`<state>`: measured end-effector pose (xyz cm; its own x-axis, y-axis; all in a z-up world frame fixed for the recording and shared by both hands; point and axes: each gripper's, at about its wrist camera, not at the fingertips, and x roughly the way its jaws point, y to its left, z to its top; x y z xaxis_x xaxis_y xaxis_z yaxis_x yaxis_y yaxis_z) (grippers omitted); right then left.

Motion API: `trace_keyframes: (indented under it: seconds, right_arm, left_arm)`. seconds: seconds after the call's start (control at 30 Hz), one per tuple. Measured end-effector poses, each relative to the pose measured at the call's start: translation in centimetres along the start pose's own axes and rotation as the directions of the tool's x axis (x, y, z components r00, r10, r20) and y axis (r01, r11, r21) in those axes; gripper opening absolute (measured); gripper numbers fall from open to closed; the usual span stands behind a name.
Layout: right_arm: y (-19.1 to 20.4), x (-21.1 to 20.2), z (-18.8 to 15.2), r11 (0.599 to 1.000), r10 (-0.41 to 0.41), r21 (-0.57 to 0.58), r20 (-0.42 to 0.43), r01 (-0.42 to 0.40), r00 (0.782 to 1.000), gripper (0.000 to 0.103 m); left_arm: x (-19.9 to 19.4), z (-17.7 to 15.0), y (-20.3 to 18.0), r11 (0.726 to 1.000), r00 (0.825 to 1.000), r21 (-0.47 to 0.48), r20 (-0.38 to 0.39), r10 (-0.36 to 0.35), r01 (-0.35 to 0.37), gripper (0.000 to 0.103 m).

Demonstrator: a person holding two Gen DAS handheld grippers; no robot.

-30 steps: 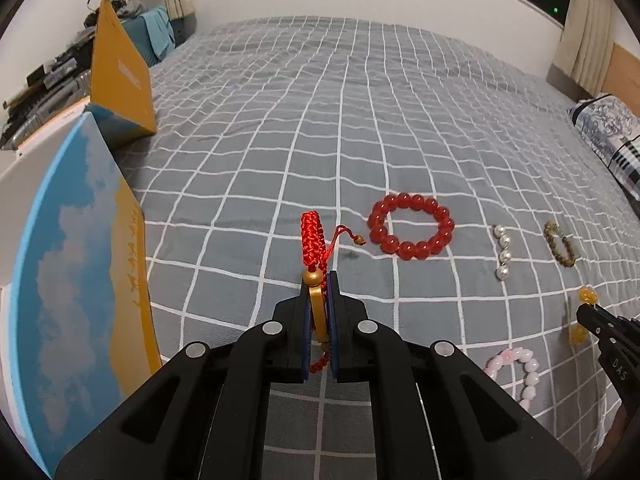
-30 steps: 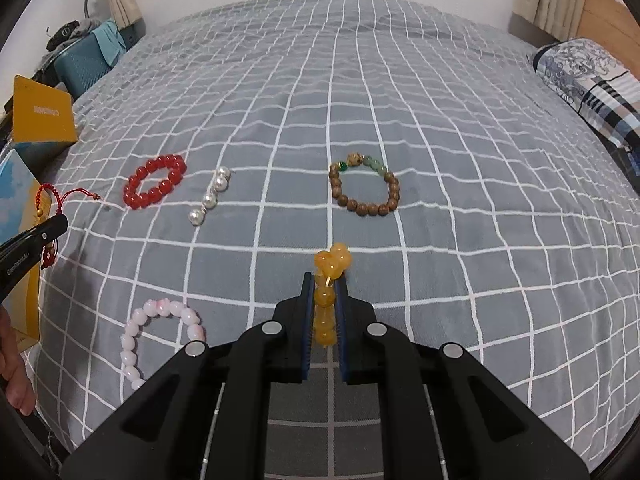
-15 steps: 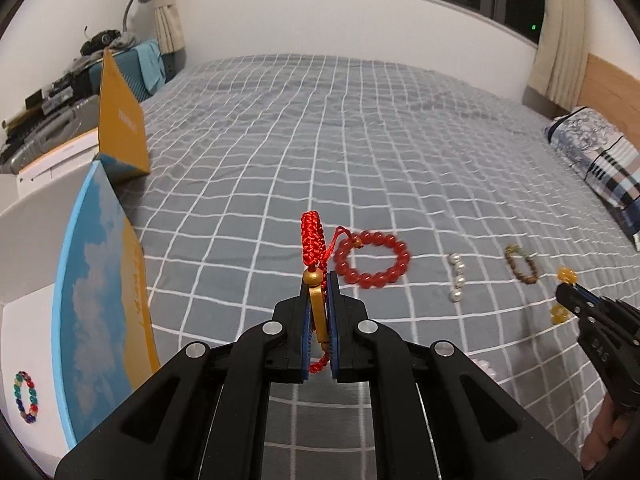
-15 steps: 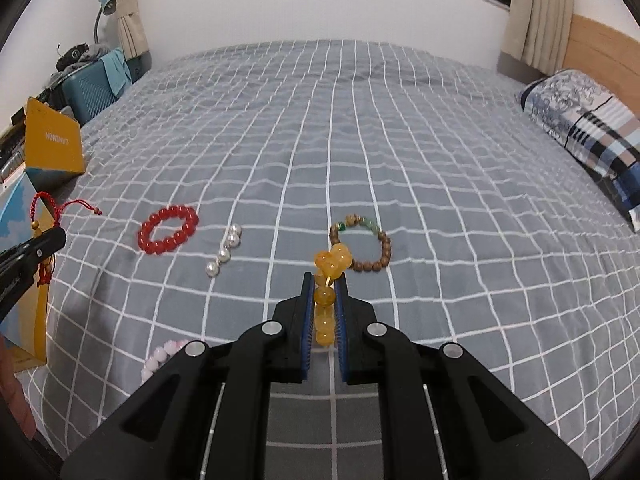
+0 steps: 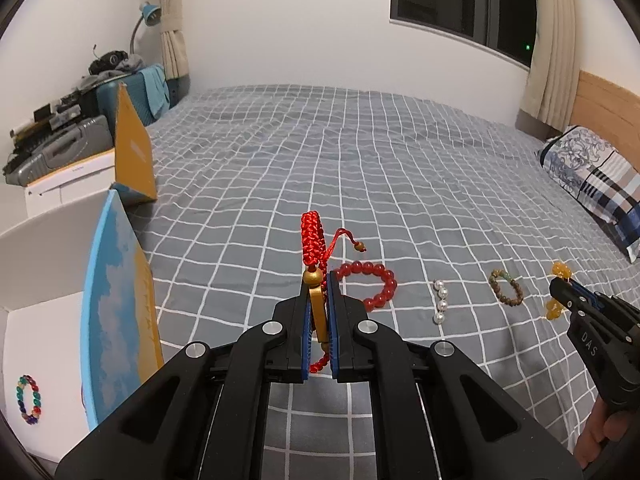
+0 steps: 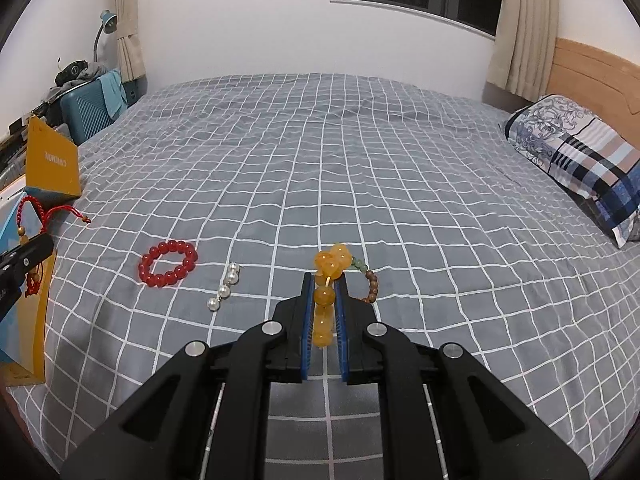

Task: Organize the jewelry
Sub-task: 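Carry both held bracelets over the open white box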

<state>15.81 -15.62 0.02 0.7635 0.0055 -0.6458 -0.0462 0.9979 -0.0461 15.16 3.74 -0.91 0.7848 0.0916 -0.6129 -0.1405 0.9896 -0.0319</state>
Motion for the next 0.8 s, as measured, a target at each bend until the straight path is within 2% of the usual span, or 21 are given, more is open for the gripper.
trace_keyframes:
  seconds: [0.4, 0.6, 0.8]
  right_arm:
    - [1.2, -2.5, 2.2, 1.0, 0.008, 0.013, 0.026, -0.008, 1.0, 0.009]
    - [3.6, -5.0, 4.0, 1.0, 0.03, -0.01, 0.053, -0.03, 0.998, 0.009]
    - [7.9, -8.7, 5.5, 0.996, 0.082, -0.047, 0.092, -0.078, 0.992, 0.009]
  left_arm:
    - [-1.7, 1.1, 0.4, 1.0, 1.0, 0.003, -0.001, 0.023, -0.023, 0.006]
    - [-5.0, 2.8, 1.8, 0.999, 0.999, 0.006, 0.028, 0.034, -0.034, 0.006]
    - [-9.5, 4.6, 5.4, 0.998, 0.995, -0.019, 0.07, 0.069, -0.068, 0.006]
